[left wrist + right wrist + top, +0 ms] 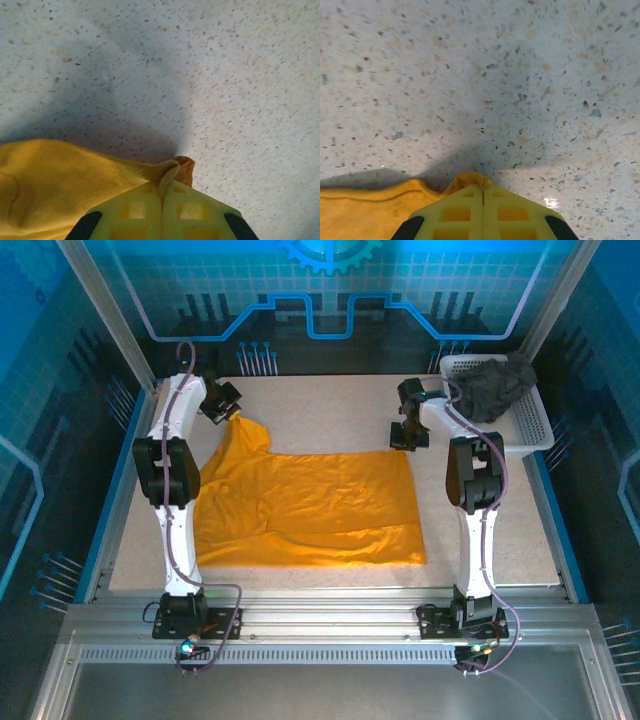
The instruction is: Fold and stack the t-shirts
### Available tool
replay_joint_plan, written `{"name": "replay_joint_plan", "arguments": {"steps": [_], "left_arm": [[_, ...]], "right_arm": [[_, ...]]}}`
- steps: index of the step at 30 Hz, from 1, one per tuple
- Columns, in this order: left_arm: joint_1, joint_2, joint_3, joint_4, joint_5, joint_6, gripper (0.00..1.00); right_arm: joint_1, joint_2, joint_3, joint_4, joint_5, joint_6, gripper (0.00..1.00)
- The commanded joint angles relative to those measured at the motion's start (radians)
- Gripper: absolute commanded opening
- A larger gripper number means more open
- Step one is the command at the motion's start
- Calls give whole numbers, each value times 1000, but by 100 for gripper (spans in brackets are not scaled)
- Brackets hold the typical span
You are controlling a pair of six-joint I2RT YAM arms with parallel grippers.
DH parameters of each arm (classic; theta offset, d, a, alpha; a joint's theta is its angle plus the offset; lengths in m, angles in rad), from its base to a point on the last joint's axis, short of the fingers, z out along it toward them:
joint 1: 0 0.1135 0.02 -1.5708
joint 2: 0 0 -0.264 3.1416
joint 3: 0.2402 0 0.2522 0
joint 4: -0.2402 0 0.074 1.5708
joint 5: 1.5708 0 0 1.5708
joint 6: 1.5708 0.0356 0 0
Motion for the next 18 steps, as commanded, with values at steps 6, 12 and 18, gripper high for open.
{"name": "replay_joint_plan", "arguments": {"steps": [6,12,18], "left_arm": [[-17,-201,-233,24,-46,32,0],[-24,-507,-595,96,-72,-17,0],[-17,-797,-919,102,-147,-92,0]], "right_arm": [[19,-136,-88,46,-4,-68,0],[48,-272,-231,83,-22,-61,0],[91,-446,-443,133,-17,1,0]]}}
